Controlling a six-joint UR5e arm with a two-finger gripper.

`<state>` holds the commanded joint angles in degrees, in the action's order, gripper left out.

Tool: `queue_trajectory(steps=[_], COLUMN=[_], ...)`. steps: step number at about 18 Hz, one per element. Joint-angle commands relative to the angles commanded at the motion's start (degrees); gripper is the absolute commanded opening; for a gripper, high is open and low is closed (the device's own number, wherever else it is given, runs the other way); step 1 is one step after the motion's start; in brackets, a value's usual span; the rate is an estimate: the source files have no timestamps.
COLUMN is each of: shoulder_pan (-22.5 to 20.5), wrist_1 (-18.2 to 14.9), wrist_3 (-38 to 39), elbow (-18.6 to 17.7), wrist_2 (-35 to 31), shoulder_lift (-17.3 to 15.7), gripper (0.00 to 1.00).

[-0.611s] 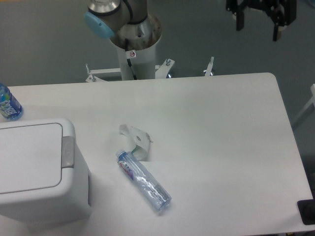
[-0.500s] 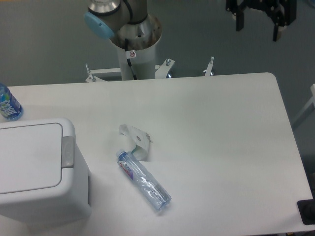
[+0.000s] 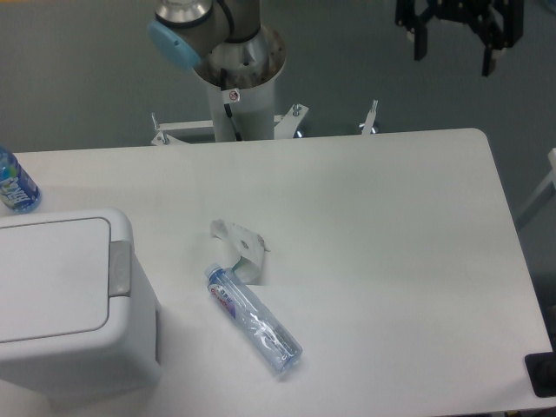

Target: Open the trash can

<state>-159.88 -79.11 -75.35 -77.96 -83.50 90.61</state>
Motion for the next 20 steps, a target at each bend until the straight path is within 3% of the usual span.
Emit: queue_trajectory(steps=[3,7,11,16,20], shoulder_pan=[2.37,7.38,11.34,17.05,20.31], wrist_1=[0.53,6.24,8.0,14.94,15.3], wrist_3=[8.96,18.29,25.67,41.75,49.23], elbow=[0.26,0.09,0.18,0.18,0.18], wrist_2=[0.0,-0.09,-0.09,-0.09,-0.09], shoulder_lift=[0.62,2.46,3.69,6.15,7.03], gripper=[1.0,1.0,1.0,1.0,1.0])
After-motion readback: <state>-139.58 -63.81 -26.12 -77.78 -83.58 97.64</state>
